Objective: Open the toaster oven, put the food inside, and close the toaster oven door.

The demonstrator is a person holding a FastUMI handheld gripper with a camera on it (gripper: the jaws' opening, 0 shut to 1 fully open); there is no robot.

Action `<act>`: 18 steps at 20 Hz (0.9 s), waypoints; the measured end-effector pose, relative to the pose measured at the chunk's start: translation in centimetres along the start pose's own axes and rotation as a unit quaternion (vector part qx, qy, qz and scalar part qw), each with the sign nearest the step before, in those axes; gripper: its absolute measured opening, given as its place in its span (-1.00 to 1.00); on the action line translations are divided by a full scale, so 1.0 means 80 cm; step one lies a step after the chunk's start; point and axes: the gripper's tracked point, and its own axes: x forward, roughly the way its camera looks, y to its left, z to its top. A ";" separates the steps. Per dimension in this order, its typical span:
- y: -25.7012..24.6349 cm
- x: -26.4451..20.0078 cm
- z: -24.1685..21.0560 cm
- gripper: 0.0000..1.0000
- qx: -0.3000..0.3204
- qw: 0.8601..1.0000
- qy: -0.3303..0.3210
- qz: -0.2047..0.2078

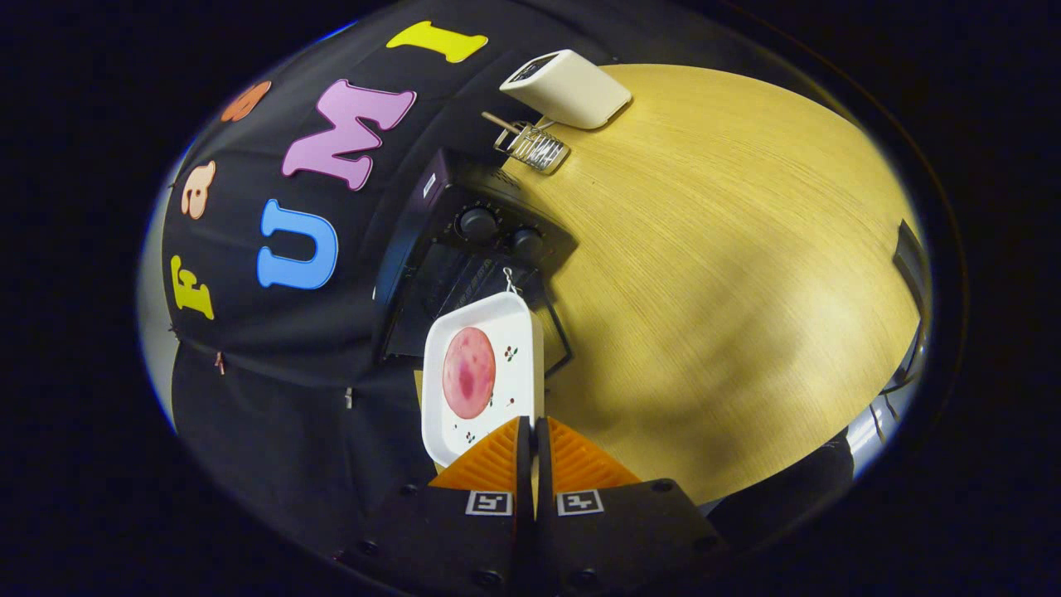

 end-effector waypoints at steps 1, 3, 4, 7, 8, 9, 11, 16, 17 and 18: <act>0.008 0.015 0.002 -0.90 0.002 1.000 -0.006 -0.001; 0.026 0.042 0.003 -0.90 0.004 1.000 -0.014 -0.003; 0.034 0.054 0.005 -0.90 0.004 1.000 -0.019 -0.004; 0.061 0.095 0.010 -0.90 0.012 0.999 -0.036 -0.003; 0.068 0.109 0.012 -0.90 0.018 0.999 -0.043 -0.003; 0.073 0.122 0.013 -0.90 0.023 0.998 -0.049 -0.005; 0.080 0.148 0.015 -0.90 0.037 0.997 -0.061 -0.012; 0.099 0.200 0.025 -0.90 0.073 0.993 -0.094 -0.017; 0.100 0.206 0.030 -0.90 0.076 0.991 -0.106 -0.020; 0.101 0.213 0.035 -0.90 0.080 0.990 -0.116 -0.022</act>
